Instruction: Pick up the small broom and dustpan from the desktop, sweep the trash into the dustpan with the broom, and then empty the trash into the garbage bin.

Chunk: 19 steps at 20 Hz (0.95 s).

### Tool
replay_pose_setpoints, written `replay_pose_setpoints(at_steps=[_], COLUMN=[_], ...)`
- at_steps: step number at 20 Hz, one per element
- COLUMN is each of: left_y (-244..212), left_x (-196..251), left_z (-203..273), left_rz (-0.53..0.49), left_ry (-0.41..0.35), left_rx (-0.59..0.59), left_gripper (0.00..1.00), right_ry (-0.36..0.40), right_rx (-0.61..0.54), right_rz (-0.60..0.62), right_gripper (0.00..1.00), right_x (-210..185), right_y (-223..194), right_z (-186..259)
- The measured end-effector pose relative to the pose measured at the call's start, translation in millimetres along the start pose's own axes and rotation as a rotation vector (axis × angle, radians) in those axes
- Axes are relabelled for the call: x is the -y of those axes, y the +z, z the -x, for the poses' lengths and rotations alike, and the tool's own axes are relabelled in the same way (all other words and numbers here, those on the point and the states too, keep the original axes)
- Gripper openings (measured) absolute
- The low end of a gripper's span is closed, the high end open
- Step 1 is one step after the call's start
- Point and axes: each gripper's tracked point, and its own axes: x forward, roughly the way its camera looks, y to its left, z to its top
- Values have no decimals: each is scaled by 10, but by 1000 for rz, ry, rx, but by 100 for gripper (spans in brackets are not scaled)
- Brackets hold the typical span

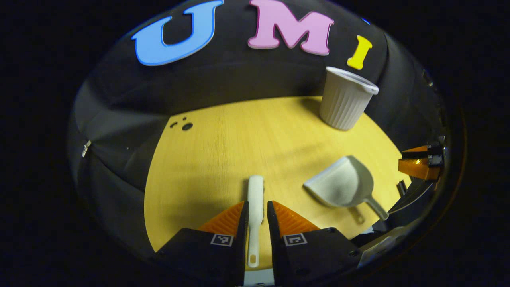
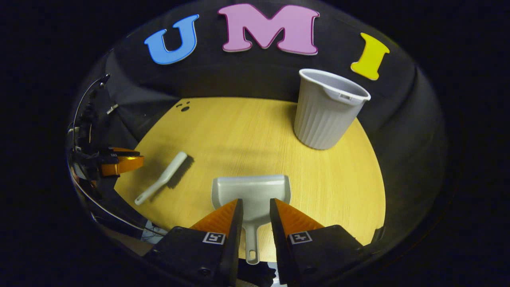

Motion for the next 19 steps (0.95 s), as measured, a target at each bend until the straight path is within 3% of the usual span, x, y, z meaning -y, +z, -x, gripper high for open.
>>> replay_pose_setpoints(at_steps=[1, 2, 3, 7, 8, 9, 11, 12, 13, 18, 19], left_y=[212, 417, 603, 1137, 1233, 1303, 1410, 1473, 1547, 1499, 1472], left_x=[22, 49, 79, 161, 168, 174, 193, 198, 189, 176, 180], left_z=[51, 109, 172, 494, 554, 627, 722, 765, 812, 872, 839], left_rz=[2, 6, 13, 32, 30, 29, 40, 50, 59, 73, 78], left_ry=[-5, -11, -16, -34, -29, -28, -23, -23, -24, -19, -27], left_rx=[59, 116, 170, 366, 399, 427, 467, 494, 524, 546, 530], left_gripper=[31, 25, 31, 31, 31, 31, 31, 25, 31, 32, 37], right_ry=[-2, -10, -17, -46, -46, -49, -62, -86, -114, -125, -127], right_rx=[40, 83, 126, 312, 347, 378, 423, 428, 440, 493, 497], right_rz=[3, 9, 20, 67, 72, 75, 81, 85, 83, 41, 41], right_gripper=[43, 47, 42, 43, 39, 43, 41, 40, 41, 40, 44], right_x=[-1, 1, 0, -48, -74, -81, -52, -15, 26, 79, 78], right_y=[157, 293, 445, 948, 1077, 1165, 1264, 1293, 1316, 1392, 1383], right_z=[61, 110, 180, 433, 510, 594, 699, 685, 694, 759, 766])
